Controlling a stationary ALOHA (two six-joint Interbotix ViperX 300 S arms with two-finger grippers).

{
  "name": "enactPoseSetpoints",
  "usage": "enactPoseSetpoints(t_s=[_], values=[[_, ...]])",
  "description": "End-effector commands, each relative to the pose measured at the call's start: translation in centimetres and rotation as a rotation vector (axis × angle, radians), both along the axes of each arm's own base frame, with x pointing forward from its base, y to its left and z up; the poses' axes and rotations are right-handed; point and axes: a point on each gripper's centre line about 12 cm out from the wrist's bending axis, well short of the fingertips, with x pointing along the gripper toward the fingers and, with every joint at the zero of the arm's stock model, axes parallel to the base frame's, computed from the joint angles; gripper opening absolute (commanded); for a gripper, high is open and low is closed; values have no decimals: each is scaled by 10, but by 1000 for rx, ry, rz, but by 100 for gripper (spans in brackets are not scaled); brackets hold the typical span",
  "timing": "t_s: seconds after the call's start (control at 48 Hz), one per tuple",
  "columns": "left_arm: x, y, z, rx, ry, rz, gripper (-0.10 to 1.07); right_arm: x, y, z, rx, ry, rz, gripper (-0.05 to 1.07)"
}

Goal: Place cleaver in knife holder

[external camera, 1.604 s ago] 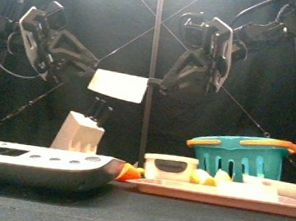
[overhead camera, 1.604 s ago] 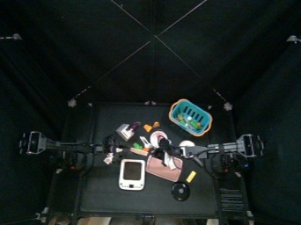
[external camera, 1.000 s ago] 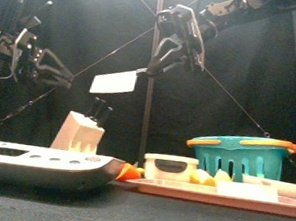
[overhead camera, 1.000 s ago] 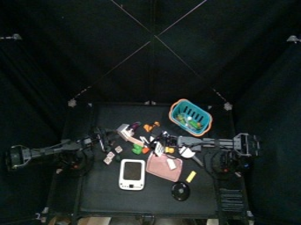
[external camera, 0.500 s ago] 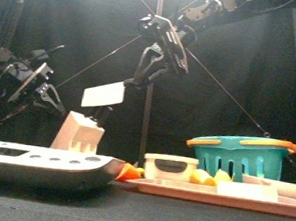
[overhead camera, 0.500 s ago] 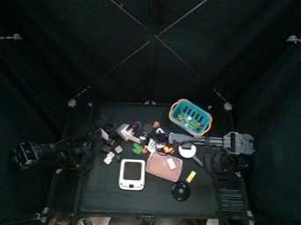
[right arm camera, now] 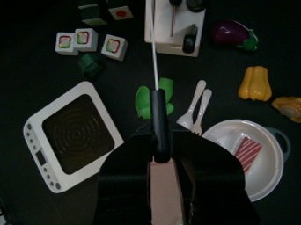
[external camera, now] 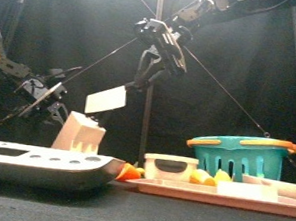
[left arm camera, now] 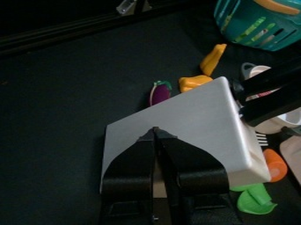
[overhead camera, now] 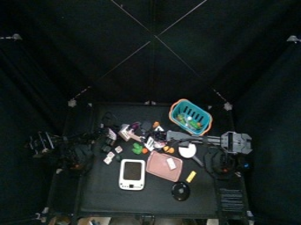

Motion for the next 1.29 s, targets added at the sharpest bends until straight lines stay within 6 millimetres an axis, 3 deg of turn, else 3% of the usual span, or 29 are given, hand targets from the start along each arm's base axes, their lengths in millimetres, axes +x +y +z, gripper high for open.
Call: enactPoseSetpoints(t_s=[0.0,0.521,1.271], values=[[10,0,4,11,-15,-20,44,1,-3,23,-13,-46,-3,43],[12,-1,1,-4,-8,-17,44,4,5,29,-7,9,10,43],[13,-1,1,-3,-9,-20,44,10,4,18,10,85,4,43]])
